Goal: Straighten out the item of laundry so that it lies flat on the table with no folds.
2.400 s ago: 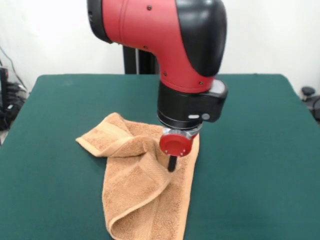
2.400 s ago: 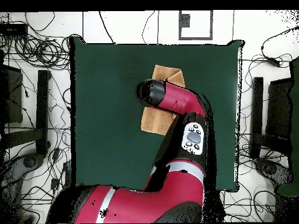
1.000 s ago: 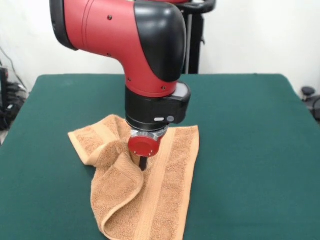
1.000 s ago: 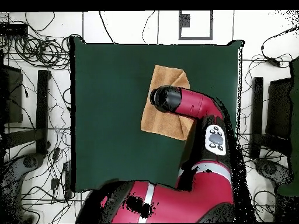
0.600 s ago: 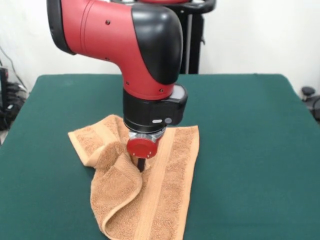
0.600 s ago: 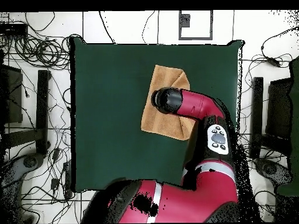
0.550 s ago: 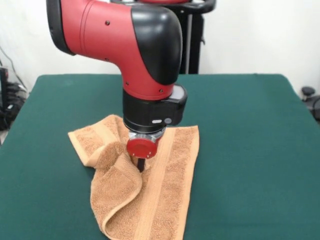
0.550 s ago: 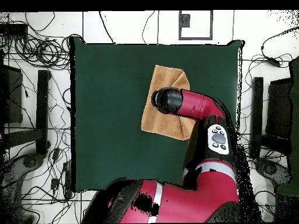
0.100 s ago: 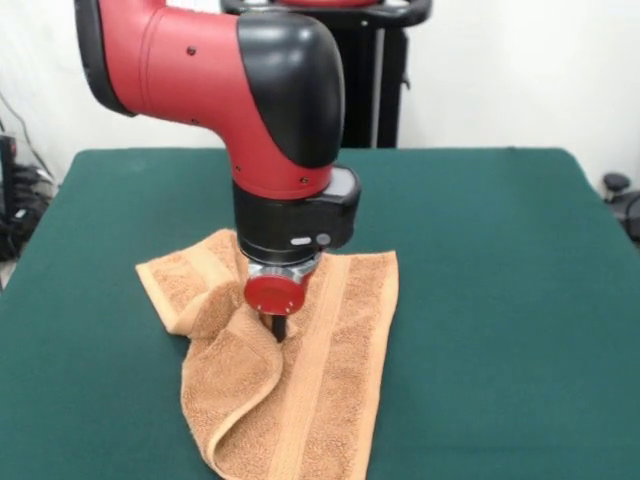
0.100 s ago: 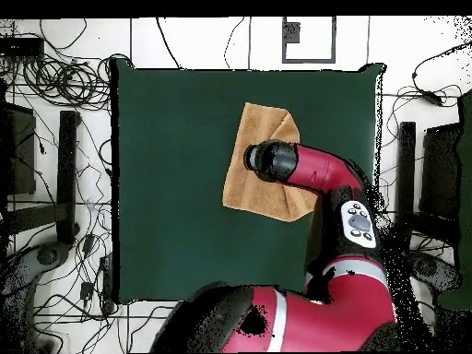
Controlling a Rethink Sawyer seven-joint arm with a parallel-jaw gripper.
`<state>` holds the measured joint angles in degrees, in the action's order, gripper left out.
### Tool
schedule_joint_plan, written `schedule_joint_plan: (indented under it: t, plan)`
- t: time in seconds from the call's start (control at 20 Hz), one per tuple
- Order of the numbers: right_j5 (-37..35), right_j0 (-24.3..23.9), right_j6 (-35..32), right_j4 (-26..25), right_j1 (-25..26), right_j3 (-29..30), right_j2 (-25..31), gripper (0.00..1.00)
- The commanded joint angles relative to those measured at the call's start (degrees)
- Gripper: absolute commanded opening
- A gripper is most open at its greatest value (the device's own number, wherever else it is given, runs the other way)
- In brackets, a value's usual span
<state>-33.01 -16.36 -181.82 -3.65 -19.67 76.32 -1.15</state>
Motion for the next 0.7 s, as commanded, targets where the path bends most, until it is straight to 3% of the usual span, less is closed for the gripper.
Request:
schedule_joint_plan:
  t: [0.05, 0.7]
  plan:
    - [-6.3, -2.4, 15.1, -3.1, -3.6, 5.8, 7.5, 0.00]
    - [-14.7, -1.6, 10.8, -1.1, -7.5, 3.4, 8.7, 0.00]
